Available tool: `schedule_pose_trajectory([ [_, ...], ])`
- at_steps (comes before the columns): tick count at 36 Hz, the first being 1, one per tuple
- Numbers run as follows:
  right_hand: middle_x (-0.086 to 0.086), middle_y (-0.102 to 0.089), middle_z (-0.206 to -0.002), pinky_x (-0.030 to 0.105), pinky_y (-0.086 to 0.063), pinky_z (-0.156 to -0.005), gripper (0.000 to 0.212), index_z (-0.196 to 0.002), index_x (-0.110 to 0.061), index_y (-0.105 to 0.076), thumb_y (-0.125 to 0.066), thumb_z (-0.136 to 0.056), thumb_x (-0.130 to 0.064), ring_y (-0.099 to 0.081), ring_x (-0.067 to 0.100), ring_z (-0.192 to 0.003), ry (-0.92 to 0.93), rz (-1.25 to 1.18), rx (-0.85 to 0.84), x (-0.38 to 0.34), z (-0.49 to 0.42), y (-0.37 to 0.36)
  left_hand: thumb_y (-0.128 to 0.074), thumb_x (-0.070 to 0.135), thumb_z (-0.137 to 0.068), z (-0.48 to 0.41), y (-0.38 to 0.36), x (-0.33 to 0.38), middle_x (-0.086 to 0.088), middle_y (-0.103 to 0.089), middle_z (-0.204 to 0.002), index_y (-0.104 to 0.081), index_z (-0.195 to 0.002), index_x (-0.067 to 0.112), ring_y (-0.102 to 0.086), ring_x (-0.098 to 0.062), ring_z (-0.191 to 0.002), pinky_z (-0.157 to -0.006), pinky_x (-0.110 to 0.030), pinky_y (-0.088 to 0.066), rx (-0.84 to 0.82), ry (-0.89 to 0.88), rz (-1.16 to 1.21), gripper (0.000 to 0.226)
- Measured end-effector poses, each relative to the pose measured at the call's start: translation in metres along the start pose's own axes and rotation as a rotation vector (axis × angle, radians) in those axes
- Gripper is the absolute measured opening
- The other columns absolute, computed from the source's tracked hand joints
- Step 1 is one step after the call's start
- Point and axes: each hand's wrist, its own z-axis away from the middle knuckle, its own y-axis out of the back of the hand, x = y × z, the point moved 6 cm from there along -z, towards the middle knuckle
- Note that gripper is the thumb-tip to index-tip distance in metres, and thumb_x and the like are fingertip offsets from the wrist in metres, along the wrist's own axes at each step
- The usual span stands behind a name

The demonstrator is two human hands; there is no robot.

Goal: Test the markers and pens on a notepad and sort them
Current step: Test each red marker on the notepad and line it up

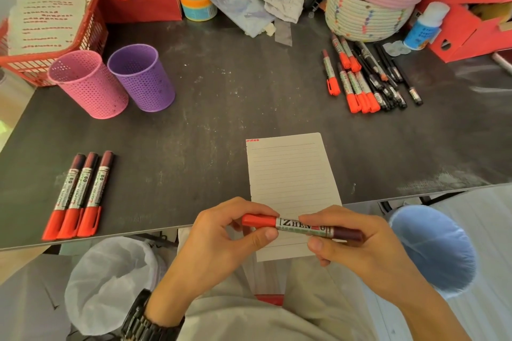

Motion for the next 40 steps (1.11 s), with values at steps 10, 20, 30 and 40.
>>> schedule_pose_trajectory([
  [10, 0.009, -0.074, -0.088, 0.027, -0.058, -0.064, 0.028, -0.112, -0.037, -0.074, -0.078, -0.085, -0.043, -0.067, 0.019, -0.065, -0.031, 0.054, 0.028, 0.004, -0.002, -0.002, -0.075, 0.039, -0.083, 0.0, 0.002, 0.0, 0.009, -0.07, -0.093, -0.073, -0.102, 0.038, -0.061, -0.019, -0.085, -0.077, -0.031, -0.048, 0.026, -0.039, -0.072, 0.02],
  [20, 0.0, -0.074, -0.082, 0.021, -0.054, -0.062, 0.027, -0.111, -0.045, -0.073, -0.066, -0.085, -0.048, -0.063, 0.01, -0.061, -0.032, 0.162, -0.007, 0.005, 0.0, -0.008, -0.076, 0.039, -0.085, -0.005, 0.004, 0.002, 0.012, -0.07, -0.099, -0.072, -0.106, 0.041, -0.063, -0.02, -0.088, -0.076, -0.028, -0.049, -0.009, -0.081, -0.141, 0.022],
  [30, -0.001, -0.051, -0.054, 0.021, -0.038, -0.045, 0.027, -0.108, -0.035, -0.076, -0.063, -0.084, -0.037, -0.042, 0.01, -0.043, -0.052, -0.177, 0.079, 0.003, -0.016, -0.038, -0.07, 0.058, -0.08, -0.04, 0.041, 0.026, -0.008, -0.065, -0.13, -0.068, -0.122, 0.023, -0.056, -0.028, -0.128, -0.1, -0.038, -0.048, 0.033, -0.097, 0.628, 0.055],
  [40, 0.007, -0.041, -0.058, 0.018, -0.03, -0.038, 0.041, -0.098, -0.02, -0.081, -0.073, -0.064, -0.041, -0.033, 0.009, -0.04, -0.201, -0.517, 0.133, 0.0, -0.022, -0.07, -0.052, 0.034, -0.092, -0.072, 0.016, 0.047, 0.006, -0.02, -0.046, -0.031, -0.05, 0.021, -0.015, -0.01, -0.04, -0.039, -0.026, -0.013, 0.076, 0.023, 1.27, 0.049],
])
